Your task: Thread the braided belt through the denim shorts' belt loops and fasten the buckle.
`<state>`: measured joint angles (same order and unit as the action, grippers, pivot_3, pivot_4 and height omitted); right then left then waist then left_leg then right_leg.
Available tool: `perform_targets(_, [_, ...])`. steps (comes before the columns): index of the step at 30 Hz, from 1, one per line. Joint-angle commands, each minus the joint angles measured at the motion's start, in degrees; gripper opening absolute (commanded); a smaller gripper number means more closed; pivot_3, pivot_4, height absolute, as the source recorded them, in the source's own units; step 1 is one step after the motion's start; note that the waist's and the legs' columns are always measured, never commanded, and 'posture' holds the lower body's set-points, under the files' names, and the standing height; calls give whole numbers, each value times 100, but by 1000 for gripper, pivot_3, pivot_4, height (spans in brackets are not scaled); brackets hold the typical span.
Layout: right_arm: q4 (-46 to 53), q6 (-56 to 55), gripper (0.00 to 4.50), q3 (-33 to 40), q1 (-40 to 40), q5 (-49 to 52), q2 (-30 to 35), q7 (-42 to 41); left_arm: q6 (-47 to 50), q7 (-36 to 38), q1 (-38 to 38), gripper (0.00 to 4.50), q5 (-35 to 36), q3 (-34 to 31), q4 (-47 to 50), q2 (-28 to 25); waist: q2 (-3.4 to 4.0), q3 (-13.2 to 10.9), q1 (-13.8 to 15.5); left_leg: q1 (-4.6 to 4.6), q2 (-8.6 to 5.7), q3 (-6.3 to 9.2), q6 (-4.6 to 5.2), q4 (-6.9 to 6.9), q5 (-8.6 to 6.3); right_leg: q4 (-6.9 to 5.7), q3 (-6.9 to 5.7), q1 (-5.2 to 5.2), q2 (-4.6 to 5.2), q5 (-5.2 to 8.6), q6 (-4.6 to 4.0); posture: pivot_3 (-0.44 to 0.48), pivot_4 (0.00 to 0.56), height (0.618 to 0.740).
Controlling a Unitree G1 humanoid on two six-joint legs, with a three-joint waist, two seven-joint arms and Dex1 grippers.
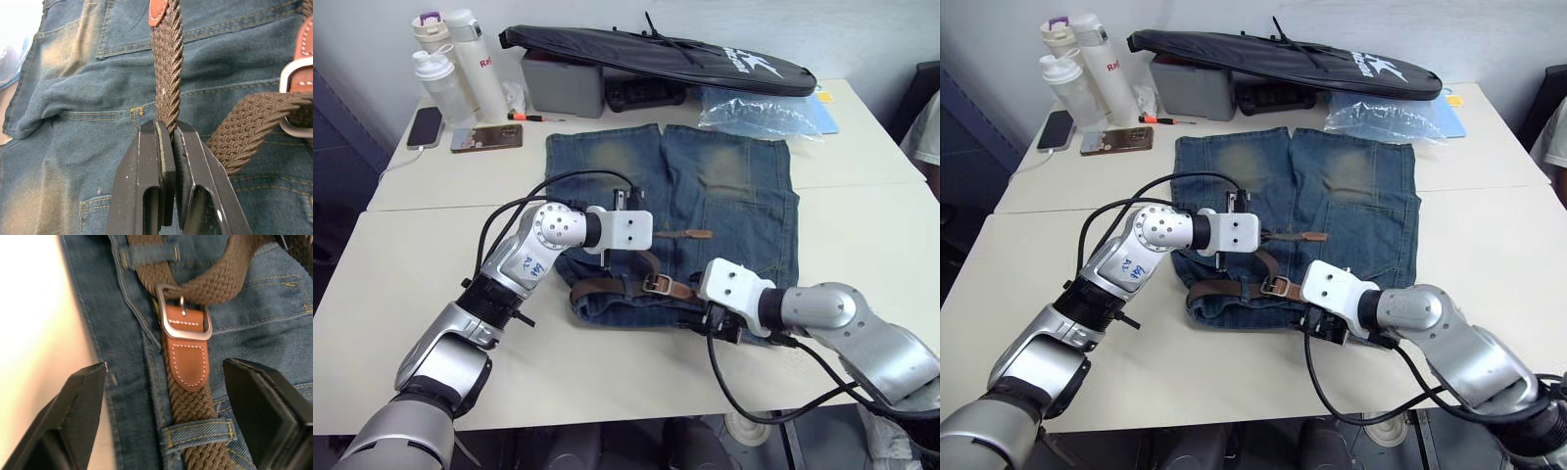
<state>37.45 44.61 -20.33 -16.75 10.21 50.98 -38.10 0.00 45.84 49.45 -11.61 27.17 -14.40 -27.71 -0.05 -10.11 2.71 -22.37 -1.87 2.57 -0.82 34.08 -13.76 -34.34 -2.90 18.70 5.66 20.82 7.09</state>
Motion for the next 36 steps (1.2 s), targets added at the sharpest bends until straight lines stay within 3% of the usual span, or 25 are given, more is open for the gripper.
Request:
perform_targets(1, [-91, -334, 3780, -13, -7, -422, -142, 201, -117, 47, 43, 0, -44, -194, 49, 17, 1, 0, -3, 0, 0, 0, 0, 0, 0, -6, 1, 1, 0, 0, 0, 0, 150, 740])
perform_targets(18, [-698, -1272, 3780, 93, 14, -1553, -581, 537, -74, 238, -87, 0, -43, -340, -2, 21, 3, 2, -17, 5, 0, 4, 6, 8, 4, -43, 5, 1, -1, 0, 0, 0, 150, 740])
perform_targets(25, [-790, -1615, 3780, 139, 194, -1563, -778, 566, -161, 249, -99, 0, -111, -361, -119, -73, 3, 2, -20, 6, 0, 4, 7, 9, 4, -49, 5, 1, -1, 0, 0, 0, 150, 740])
perform_targets(27, [-796, -1687, 3402, 146, 241, -1568, -835, 594, -183, 257, -105, 0, -125, -365, -144, -103, 3, 2, -24, 6, 0, 4, 7, 9, 4, -52, 5, 1, -2, 0, 0, 0, 150, 740])
perform_targets(31, [-851, -1807, 2198, 161, 371, -1620, -994, 652, -144, 561, -39, 0, 116, -479, -261, -133, 4, 2, -69, 8, 0, 6, 8, 10, 5, -60, 4, 1, -2, 0, 0, 0, 150, 740])
perform_targets(36, [-873, -1867, 7, 201, 501, -1749, -1139, 643, -263, 657, 127, 0, 125, -622, -622, -114, 5, 3, -124, 10, -1, 6, 11, 13, 7, -66, 4, 1, -2, 0, 0, 0, 150, 740])
